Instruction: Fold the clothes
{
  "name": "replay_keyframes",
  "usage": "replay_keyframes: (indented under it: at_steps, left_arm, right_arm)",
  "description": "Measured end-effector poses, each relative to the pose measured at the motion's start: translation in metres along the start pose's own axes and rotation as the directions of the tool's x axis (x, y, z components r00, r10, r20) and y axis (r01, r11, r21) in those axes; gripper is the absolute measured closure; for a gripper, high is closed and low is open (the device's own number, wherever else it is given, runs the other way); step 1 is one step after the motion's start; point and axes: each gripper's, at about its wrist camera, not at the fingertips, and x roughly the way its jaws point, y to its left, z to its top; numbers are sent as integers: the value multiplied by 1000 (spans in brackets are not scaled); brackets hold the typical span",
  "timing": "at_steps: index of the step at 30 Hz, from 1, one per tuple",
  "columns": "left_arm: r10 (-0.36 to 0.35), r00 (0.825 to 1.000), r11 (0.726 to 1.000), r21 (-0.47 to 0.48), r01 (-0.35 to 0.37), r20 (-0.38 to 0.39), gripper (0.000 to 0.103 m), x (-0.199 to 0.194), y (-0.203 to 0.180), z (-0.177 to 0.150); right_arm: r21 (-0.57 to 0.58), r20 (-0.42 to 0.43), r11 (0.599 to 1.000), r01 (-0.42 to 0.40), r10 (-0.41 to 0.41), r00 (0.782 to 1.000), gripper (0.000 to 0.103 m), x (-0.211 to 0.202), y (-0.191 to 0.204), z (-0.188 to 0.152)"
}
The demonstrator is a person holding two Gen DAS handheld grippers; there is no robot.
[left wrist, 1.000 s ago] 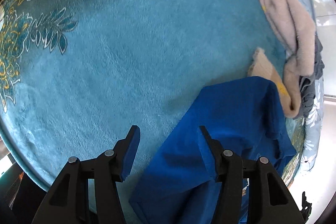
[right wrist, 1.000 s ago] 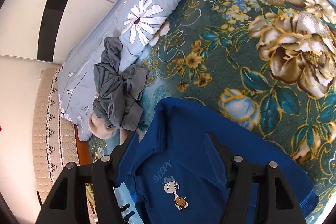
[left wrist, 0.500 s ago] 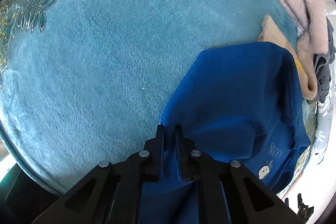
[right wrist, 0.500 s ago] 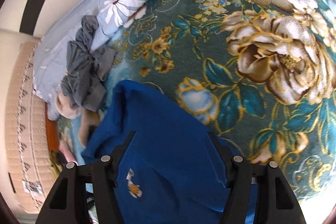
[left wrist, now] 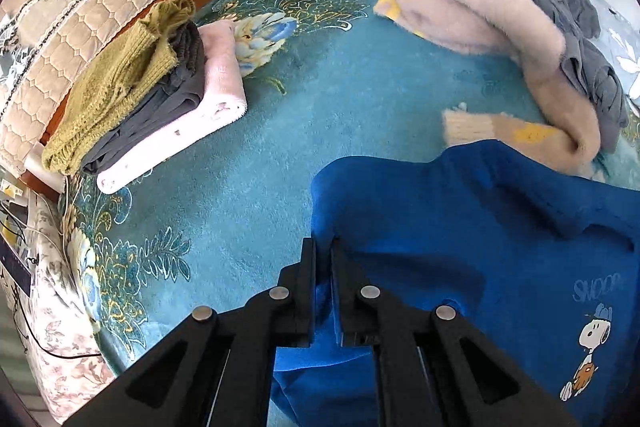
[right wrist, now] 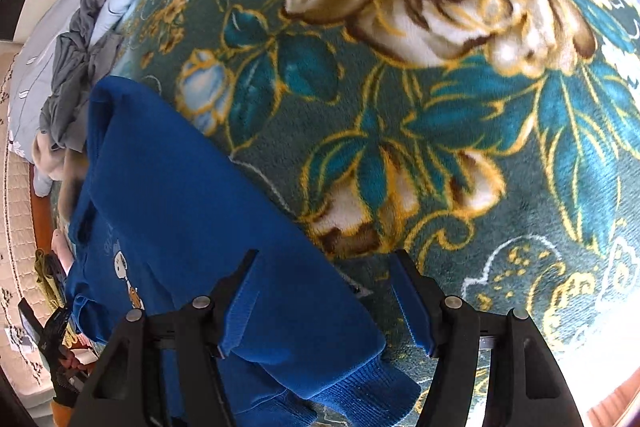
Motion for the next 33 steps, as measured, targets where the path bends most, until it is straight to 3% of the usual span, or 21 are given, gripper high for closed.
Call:
replay_keyframes:
  at_steps: [2,4,9,11,14,16,19,22,26,30,32,33]
  left_arm:
    - [-38,999,998,-53,37,-14,95,2,6,-1]
    - [-76,997,992,-107,73,-26,94,3,11,-2]
    - [-154,987,970,-195,142,-49,94,-1,14,-8]
    - [-178,983,964,-208,163,-53,93,-2,14,-9]
    - [-208,976,951,-246,186,-64,83,-2,18,-10]
    - [-236,969,936,-285,207,-72,75,-1,23,-10]
    - [-282,957,909,-339,241,-75,74,0,29,-12]
    - [-301,952,893,-368,258,-64,73,-4,33,-14]
    - [-325,945,854,-442,275,-40,72,-7,48,-18]
    - [-341,937,776,-585,235,-76,70,5,76,-31]
    - [-324,936,760,-627,171,-136,70,14,85,-39]
    - [-316,934,752,-645,138,-168,70,19,88,-44]
  right_arm:
    - [-7,22,1000,23,-23,1000,37,0,4,-3]
    - [-8,13,1000,17,-17,1000,62,0,8,-4]
    - [-12,-33,1000,13,-13,999,94,5,16,-5]
    - [-33,-11,999,34,-34,999,95,-6,20,2]
    - [-143,119,979,148,-131,984,95,-46,35,24]
    - [-223,231,937,268,-217,949,95,-75,47,41]
    - [-255,346,887,386,-289,893,95,-104,62,72]
    - [-240,398,865,441,-326,857,95,-113,76,101]
    - [-226,414,814,535,-417,809,95,-89,90,134]
    - [-197,355,816,543,-457,816,93,-64,91,150]
    - [-176,345,833,525,-447,825,89,-64,90,148]
    - [-159,350,849,503,-428,833,82,-66,88,144]
